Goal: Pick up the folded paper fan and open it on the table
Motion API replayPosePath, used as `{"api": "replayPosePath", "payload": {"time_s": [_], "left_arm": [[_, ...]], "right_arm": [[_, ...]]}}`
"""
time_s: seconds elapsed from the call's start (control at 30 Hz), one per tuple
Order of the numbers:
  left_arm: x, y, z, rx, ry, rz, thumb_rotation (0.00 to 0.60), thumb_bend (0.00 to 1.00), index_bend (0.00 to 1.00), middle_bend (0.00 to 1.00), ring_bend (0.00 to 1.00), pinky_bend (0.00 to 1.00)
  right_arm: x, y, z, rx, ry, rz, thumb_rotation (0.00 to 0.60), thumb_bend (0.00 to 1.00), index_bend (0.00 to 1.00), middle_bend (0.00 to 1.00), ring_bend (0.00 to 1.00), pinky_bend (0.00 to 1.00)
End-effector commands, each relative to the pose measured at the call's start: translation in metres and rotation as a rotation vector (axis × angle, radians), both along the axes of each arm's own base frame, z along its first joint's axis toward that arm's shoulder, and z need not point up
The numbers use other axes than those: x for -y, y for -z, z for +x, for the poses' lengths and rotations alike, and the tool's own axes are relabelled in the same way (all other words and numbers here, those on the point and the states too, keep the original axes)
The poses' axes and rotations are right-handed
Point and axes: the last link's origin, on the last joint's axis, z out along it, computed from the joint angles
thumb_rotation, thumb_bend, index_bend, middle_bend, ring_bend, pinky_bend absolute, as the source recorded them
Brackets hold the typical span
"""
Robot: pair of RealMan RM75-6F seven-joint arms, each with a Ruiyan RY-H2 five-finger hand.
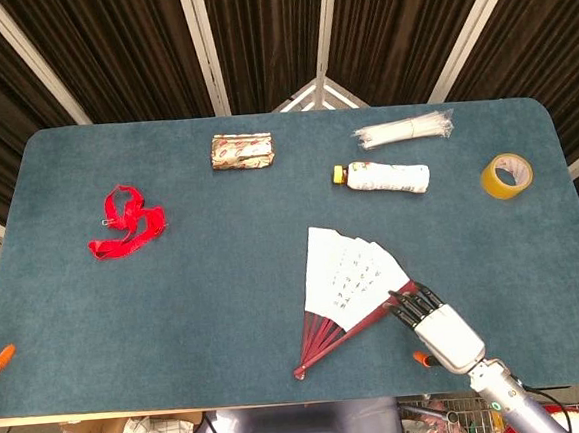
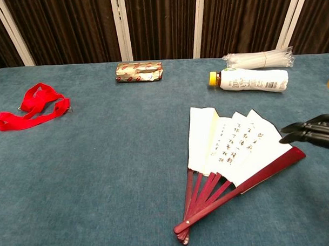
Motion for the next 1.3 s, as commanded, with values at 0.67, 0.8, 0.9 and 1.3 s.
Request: {"api": "replayPosePath", "payload": {"time_s": [0.67, 0.8, 0.9, 1.3], "left_arm": [[-0.002, -0.001, -0.003, -0.003, -0.016, 0.012, 0.600, 0.17, 0.00, 0.00, 0.00, 0.10], [-0.002, -0.002, -0.003, -0.003, -0.017, 0.014, 0.600, 0.17, 0.00, 0.00, 0.00, 0.10], [-0.002, -0.002, -0.003, -0.003, -0.018, 0.015, 0.600, 0.17, 0.00, 0.00, 0.00, 0.10], [-0.003, -0.001, -0.004, -0.007, -0.022, 0.014, 0.600, 0.17, 0.00, 0.00, 0.00, 0.10]], "right_arm": [[0.013, 0.038, 0.020, 0.001, -0.015, 0.014, 0.600, 0.17, 0.29, 0.11, 0.19, 0.13], [0.012, 0.044, 0.021, 0.003, -0.021, 0.013, 0.600, 0.21, 0.31, 0.11, 0.19, 0.14], [0.013, 0.048, 0.022, -0.001, -0.027, 0.013, 0.600, 0.21, 0.31, 0.11, 0.19, 0.14], [0.016, 0.061, 0.029, -0.008, -0.038, 0.012, 0.600, 0.21, 0.32, 0.11, 0.19, 0.14]]}}
